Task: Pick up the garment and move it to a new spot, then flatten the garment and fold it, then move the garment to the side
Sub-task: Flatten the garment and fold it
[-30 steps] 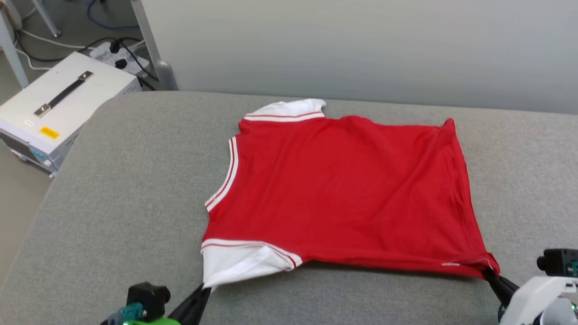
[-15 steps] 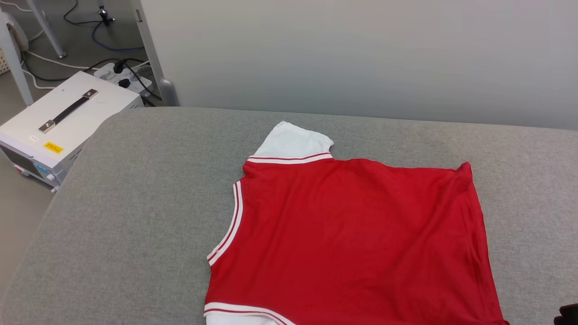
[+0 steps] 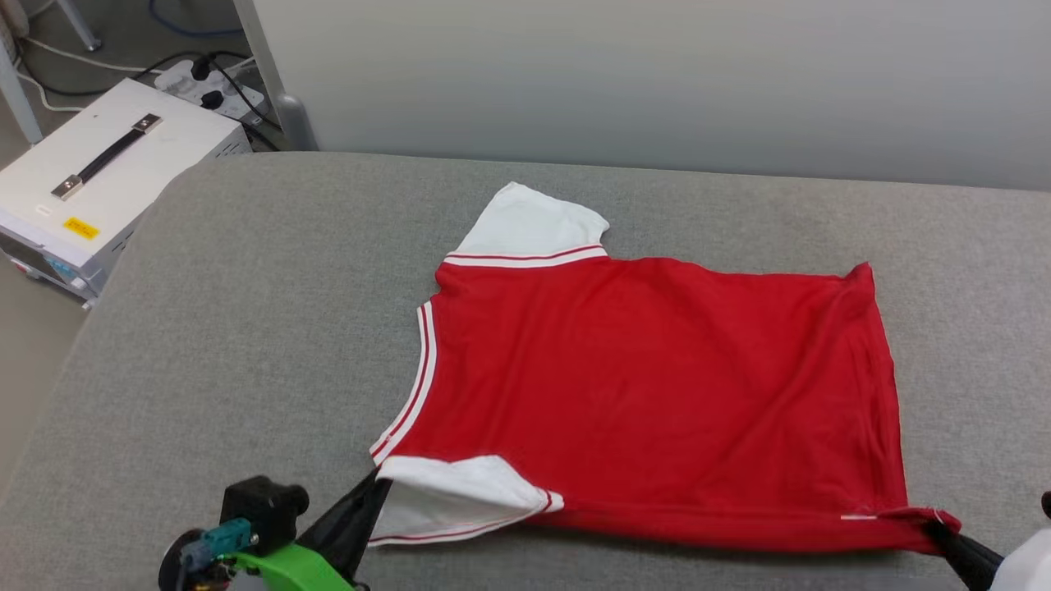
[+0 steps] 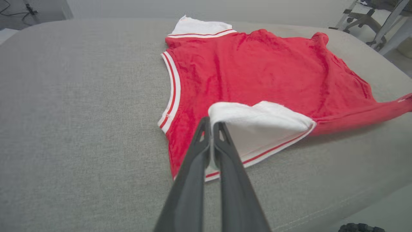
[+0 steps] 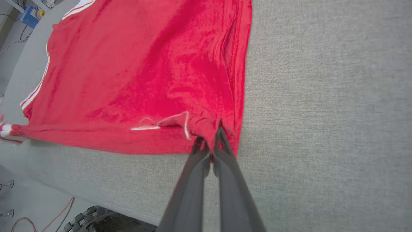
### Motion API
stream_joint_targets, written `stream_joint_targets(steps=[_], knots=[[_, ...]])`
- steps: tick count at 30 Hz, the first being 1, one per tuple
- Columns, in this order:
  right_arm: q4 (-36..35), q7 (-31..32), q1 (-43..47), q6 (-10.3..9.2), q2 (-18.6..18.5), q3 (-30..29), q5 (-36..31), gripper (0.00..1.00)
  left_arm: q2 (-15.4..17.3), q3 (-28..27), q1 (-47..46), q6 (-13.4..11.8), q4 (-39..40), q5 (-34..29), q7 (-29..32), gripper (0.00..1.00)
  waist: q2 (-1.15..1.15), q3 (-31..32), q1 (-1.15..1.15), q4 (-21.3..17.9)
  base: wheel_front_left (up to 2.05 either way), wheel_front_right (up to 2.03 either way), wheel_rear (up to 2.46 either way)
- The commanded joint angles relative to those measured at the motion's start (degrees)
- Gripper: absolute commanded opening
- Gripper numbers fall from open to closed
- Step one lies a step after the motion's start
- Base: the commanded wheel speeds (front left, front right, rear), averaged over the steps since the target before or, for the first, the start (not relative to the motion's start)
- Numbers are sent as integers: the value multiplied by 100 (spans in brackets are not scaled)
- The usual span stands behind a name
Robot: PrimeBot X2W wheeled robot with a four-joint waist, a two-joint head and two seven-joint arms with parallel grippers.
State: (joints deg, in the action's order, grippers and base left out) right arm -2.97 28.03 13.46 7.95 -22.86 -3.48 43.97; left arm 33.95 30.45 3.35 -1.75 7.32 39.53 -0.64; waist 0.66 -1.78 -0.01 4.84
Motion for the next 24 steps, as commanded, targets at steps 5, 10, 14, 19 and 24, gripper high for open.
stream_joint_targets(steps=[5, 10, 14, 19, 24], knots=[[-101, 159, -544, -46, 97, -102, -323, 0, -286, 22, -767, 40, -458, -366, -207, 0, -66, -410, 1, -53, 0, 0, 0], [59, 199, -972, -46, 158, -128, -575, 0, -483, 101, -1383, 157, -1004, -551, -283, 0, -66, -677, 1, -82, 0, 0, 0], [231, 291, -1250, -46, 180, -76, -746, 0, -608, 171, -1813, 291, -1520, -613, -264, 0, -66, -854, 1, -119, 0, 0, 0], [431, 337, -1523, -46, 194, 9, -891, 0, -765, 290, -2222, 445, -2169, -698, -300, 0, -66, -1012, 1, -162, 0, 0, 0], [621, 323, -1736, -46, 228, 154, -938, 0, -909, 396, -2470, 504, -2765, -771, -350, 0, -66, -1082, 1, -211, 0, 0, 0]])
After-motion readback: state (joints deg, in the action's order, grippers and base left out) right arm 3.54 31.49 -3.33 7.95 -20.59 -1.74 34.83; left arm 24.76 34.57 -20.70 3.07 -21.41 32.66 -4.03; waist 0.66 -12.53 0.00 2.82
